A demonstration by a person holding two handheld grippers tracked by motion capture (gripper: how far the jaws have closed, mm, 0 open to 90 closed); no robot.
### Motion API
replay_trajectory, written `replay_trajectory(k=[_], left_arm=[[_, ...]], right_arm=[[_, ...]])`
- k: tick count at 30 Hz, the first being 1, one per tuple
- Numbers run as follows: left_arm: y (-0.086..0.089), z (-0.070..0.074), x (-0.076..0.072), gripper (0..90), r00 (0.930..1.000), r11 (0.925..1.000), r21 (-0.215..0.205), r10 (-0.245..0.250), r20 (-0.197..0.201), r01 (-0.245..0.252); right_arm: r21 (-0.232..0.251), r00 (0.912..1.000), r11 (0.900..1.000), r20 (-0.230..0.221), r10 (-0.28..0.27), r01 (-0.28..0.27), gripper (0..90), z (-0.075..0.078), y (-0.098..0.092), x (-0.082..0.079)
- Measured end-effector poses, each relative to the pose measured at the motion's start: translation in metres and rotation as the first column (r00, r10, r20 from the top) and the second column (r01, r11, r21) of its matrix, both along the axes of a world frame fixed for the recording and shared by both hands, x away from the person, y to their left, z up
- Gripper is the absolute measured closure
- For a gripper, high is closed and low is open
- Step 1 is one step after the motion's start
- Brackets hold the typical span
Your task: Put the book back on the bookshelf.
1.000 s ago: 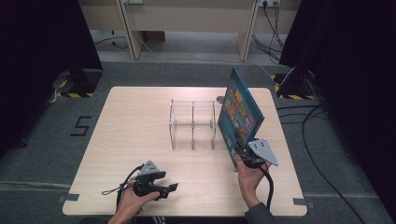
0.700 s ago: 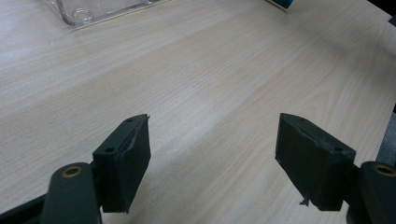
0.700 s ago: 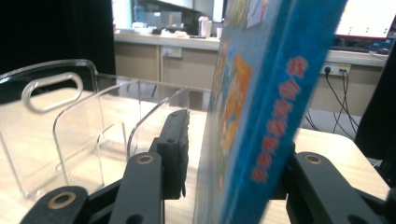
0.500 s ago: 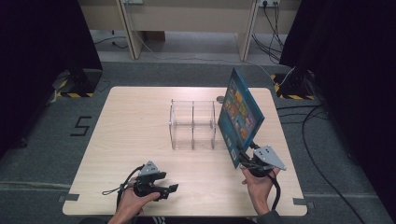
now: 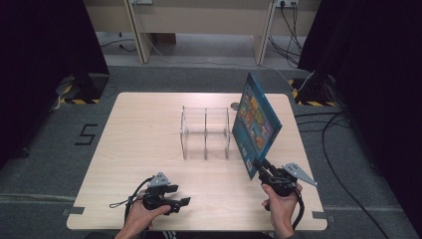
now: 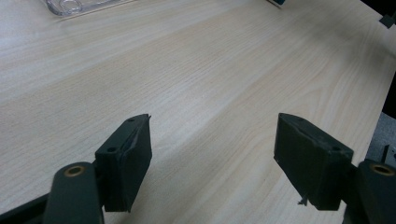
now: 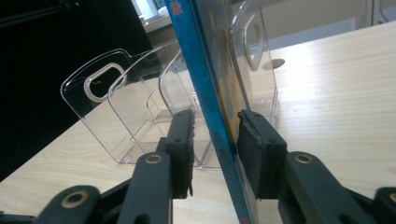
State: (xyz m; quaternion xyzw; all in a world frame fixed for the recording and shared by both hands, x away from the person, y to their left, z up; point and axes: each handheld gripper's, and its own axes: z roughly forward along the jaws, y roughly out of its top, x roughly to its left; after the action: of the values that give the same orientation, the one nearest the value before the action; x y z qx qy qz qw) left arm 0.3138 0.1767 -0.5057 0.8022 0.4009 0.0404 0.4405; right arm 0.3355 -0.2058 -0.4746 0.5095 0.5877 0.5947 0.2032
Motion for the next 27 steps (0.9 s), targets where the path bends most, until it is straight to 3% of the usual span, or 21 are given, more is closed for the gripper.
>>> replay_trajectory(k=[7,8,19,23,27], left_arm=[[-0.0001,0.0001,0.0,26.9,1.0,1.0,0.001,-0.001,0.0,0.001],[-0.0001,0.0003,0.0001,26.9,1.0,1.0,0.0,0.002,0.001,-0.002],[-0.0004,0.0,0.0001,26.5,1.0,1.0,0.001,-0.005,-0.002,0.005],[-0.0034,-0.003,-0.0004,25.1,0.9991,0.9991,0.02,-0.039,-0.015,0.039],[-0.0037,-0.0032,-0.0006,24.6,0.999,0.9989,0.021,-0.042,-0.014,0.042]], right_arm=[[0.035,1.0,0.999,-0.008,0.001,0.0,71.3,0.0007,0.0002,-0.0012],[0.066,0.9997,0.998,-0.022,0.012,-0.011,71.6,0.0009,0.0001,-0.0009],[0.049,0.9997,0.999,-0.015,0.017,-0.016,70.9,0.0012,0.0029,-0.0011],[0.034,0.9999,0.999,-0.005,0.013,-0.013,66.5,0.0016,0.0029,-0.0011],[0.01,0.9998,1.0,0.016,0.01,-0.01,64.0,0.0056,0.002,-0.0023]])
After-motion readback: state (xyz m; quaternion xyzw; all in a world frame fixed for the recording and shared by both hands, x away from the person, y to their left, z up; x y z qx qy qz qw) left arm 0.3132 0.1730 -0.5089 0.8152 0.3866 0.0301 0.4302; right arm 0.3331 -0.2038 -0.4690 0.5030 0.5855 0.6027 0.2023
